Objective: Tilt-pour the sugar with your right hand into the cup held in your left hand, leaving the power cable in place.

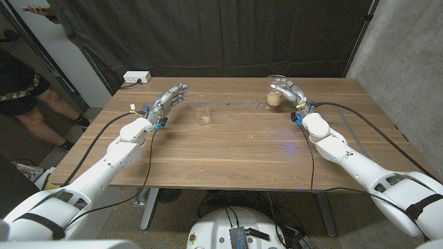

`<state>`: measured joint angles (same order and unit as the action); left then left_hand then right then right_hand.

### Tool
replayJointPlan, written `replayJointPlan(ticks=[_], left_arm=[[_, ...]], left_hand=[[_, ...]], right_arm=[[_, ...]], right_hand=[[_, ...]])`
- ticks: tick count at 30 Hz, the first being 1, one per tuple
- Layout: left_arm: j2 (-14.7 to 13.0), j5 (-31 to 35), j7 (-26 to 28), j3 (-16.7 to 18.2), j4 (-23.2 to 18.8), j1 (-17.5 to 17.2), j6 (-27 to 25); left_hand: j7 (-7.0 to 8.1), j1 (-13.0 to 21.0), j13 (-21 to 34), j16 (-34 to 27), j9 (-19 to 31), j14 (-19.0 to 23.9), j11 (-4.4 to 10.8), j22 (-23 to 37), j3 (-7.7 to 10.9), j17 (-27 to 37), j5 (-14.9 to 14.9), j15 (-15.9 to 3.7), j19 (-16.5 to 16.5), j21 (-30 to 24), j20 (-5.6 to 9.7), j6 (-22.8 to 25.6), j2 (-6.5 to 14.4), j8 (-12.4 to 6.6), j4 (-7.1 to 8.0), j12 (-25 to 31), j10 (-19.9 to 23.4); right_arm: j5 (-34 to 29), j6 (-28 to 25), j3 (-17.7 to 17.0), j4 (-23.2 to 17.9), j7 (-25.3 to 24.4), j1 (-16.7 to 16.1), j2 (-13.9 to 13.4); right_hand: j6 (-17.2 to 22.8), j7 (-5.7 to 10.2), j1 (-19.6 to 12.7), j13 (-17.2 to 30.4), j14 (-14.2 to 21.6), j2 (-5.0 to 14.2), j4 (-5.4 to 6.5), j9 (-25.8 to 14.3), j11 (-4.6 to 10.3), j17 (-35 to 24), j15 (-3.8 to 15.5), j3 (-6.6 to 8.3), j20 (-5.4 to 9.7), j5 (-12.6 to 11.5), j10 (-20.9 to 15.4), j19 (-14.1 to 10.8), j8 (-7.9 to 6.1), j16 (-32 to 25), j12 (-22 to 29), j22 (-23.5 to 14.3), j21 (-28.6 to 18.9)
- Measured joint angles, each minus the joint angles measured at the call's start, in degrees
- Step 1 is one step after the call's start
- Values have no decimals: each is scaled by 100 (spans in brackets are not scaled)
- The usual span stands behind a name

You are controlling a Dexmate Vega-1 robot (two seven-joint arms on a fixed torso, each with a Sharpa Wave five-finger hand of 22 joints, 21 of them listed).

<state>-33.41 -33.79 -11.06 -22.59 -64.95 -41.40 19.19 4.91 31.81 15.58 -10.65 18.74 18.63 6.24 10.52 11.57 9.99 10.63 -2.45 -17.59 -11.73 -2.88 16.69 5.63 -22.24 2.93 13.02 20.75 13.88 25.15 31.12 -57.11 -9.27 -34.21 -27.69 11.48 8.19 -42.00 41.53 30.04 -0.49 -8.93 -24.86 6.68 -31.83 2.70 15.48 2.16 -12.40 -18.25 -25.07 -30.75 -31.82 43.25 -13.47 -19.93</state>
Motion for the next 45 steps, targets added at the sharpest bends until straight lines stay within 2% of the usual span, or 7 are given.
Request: replayJointPlan(ticks=[9, 18, 27, 36, 38, 45], left_arm=[[-43, -3, -6, 5, -41, -40, -3], [-143, 49, -86, -9, -49, -49, 24], [-270, 218, -89, -17, -131, -139, 202], [-449, 271, -52, 64, -235, -365, 449], [-502, 279, -62, 103, -194, -429, 522], [-532, 310, -215, 128, 143, -412, 787]], left_hand=[[14, 1, 0, 0, 0, 0, 0, 0, 31, 0, 0, 0, 0, 0, 0, -14, -5, 35, -37, 0, 0], [68, 142, -1, 0, 0, -55, 53, 0, -41, 0, 0, 10, 0, 0, 0, -118, -314, 66, -201, -36, -78], [99, 141, 2, 0, 0, -55, 43, 0, -72, 0, 0, 11, -21, 0, -21, -149, -436, 110, -231, -36, -107], [99, 135, 28, 0, 0, -54, 55, 0, -72, 0, 43, 11, -21, 0, -21, -148, -442, 110, -231, -36, -94], [99, 135, 28, 0, 0, -54, 59, 0, -72, 0, 43, 11, -21, 0, -21, -148, -442, 110, -231, -36, -90], [99, 135, 27, 0, 0, -54, 58, 0, -72, 30, 43, 11, -21, 0, -21, -148, -441, 110, -231, -36, -90]], right_arm=[[205, -44, -137, -73, 174, -32, -9], [306, -117, -203, -117, 269, -38, -24], [311, -201, -216, -148, 325, -38, -76], [243, -274, -160, -171, 391, -8, -126], [195, -322, -137, -210, 406, -5, -153], [98, -459, -102, -350, 401, -12, -228]], right_hand=[[-1, 0, -53, 45, 69, -22, 0, -27, -1, -18, 7, 0, 10, 1, -1, -9, -21, 1, 2, 0, -22], [30, -32, -57, 81, 69, -26, 23, -53, -2, -18, 8, -23, 9, 4, 0, -9, -66, 25, 42, 1, -21], [60, -1, -80, 110, 69, -50, 49, -80, -3, -46, 8, 3, 9, 44, 0, -9, -108, 38, 64, 1, -21], [91, -32, -72, 142, 100, -44, 49, -106, 9, -69, 37, 2, 9, 44, -31, -8, -108, 68, 65, 2, -18], [91, -32, -48, 144, 100, -21, 49, -106, 9, -74, 37, 2, 9, 45, -31, -8, -150, 89, 65, 2, -18], [121, -1, -47, 163, 106, -20, 48, -133, 8, -80, 30, 2, 9, 47, -31, -8, -154, 107, 106, 2, -18]])
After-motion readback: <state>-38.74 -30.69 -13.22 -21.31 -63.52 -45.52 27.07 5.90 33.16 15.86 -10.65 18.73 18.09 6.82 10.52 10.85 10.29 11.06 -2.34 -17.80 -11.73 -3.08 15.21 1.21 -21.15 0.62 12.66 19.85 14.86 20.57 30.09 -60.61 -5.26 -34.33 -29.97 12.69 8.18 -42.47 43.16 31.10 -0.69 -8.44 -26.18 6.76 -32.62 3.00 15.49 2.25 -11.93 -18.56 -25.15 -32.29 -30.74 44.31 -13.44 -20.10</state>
